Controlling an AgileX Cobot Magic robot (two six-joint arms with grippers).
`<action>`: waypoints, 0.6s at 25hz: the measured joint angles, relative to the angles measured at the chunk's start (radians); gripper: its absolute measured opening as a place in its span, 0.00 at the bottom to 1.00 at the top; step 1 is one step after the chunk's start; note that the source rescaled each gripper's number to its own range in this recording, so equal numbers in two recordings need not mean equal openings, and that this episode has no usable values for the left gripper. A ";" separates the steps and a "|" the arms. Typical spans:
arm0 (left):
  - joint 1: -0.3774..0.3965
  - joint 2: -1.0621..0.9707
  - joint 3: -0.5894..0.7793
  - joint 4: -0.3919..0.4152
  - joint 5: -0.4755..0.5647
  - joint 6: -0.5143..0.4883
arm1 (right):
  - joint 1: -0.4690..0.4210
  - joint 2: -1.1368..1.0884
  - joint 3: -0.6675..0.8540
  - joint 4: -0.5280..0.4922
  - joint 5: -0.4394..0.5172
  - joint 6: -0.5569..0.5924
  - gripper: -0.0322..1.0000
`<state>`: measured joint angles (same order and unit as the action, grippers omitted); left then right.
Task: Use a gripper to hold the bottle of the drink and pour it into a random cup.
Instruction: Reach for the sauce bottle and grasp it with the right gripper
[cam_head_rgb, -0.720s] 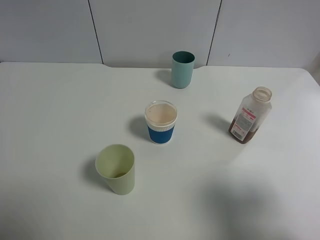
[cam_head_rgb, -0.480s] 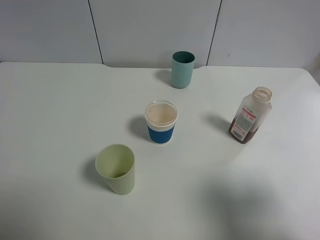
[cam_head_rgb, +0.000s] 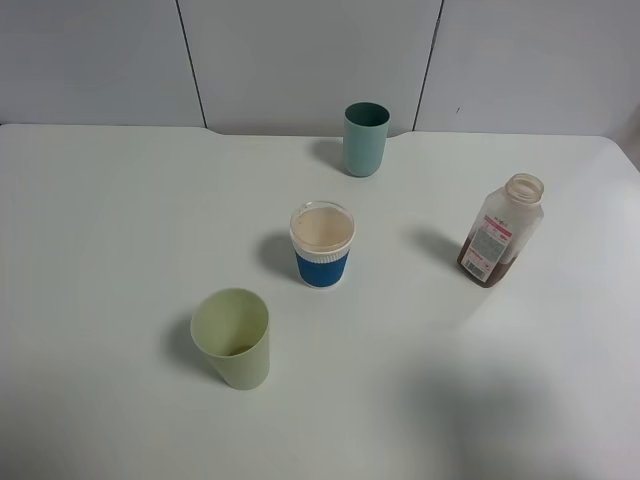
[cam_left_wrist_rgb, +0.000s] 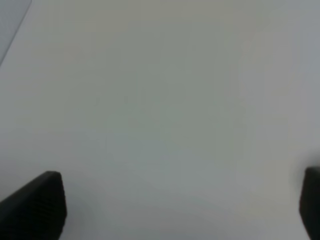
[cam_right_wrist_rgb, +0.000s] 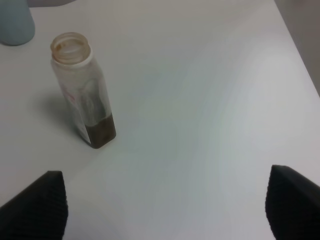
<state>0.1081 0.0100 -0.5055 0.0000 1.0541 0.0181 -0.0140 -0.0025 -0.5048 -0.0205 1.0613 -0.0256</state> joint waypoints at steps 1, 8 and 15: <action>0.000 0.000 0.000 0.000 0.000 0.000 | 0.000 0.000 0.000 0.000 0.000 0.000 0.68; 0.000 0.000 0.000 0.000 0.000 0.000 | 0.000 0.000 0.000 0.000 0.000 0.000 0.68; 0.000 0.000 0.000 0.000 0.000 0.000 | 0.000 0.000 0.000 0.000 0.000 0.000 0.68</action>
<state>0.1081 0.0100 -0.5055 0.0000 1.0541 0.0181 -0.0140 -0.0025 -0.5048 -0.0205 1.0613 -0.0256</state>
